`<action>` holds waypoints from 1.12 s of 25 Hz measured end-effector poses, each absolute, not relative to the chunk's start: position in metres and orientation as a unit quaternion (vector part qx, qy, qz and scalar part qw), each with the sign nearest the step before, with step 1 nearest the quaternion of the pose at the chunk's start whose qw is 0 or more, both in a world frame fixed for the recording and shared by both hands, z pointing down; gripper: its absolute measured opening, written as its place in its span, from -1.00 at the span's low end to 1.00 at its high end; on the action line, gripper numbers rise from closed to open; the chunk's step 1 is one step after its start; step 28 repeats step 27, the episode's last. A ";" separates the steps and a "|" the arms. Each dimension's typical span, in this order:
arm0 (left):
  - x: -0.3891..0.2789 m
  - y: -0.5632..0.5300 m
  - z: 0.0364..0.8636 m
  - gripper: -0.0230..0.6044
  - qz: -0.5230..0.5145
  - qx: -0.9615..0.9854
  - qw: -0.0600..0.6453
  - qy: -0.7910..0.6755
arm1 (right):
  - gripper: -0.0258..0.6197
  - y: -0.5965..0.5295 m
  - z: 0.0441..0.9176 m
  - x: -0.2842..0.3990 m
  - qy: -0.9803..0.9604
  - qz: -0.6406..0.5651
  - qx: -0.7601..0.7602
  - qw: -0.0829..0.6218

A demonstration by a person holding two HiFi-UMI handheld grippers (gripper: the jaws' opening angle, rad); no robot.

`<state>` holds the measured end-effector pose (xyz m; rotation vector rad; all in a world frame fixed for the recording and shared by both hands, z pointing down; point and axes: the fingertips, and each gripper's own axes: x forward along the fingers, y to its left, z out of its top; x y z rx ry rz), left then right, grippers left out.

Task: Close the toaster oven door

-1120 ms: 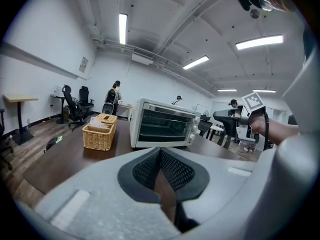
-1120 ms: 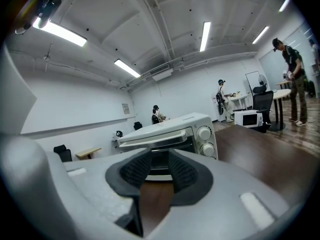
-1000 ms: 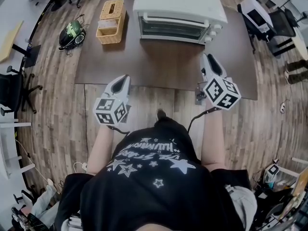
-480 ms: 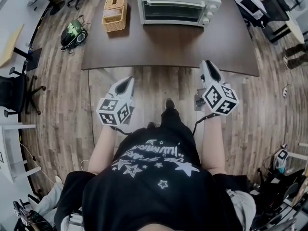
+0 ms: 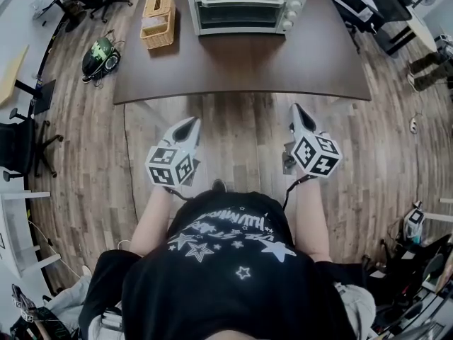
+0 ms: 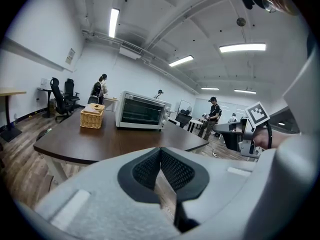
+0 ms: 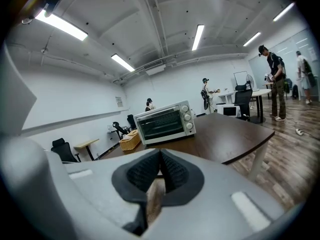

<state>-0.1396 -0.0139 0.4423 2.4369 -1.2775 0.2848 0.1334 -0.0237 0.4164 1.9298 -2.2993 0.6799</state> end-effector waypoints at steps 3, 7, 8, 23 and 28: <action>-0.130 -0.008 0.441 -0.89 0.103 0.864 0.190 -0.456 | -0.91 -0.017 0.416 0.136 -0.756 0.221 0.615 0.043; -0.117 0.006 0.440 -0.89 0.108 0.862 0.187 -0.459 | -0.91 -0.002 0.418 0.143 -0.768 0.219 0.600 0.055; -0.115 0.009 0.440 -0.89 0.108 0.860 0.187 -0.461 | -0.91 0.003 0.419 0.144 -0.769 0.220 0.597 0.055; -0.073 0.087 0.442 -0.89 0.118 0.856 0.188 -0.468 | -0.91 0.080 0.434 0.170 -0.784 0.235 0.572 0.056; -0.063 0.104 0.442 -0.89 0.117 0.856 0.186 -0.468 | -0.91 0.097 0.437 0.177 -0.784 0.236 0.571 0.058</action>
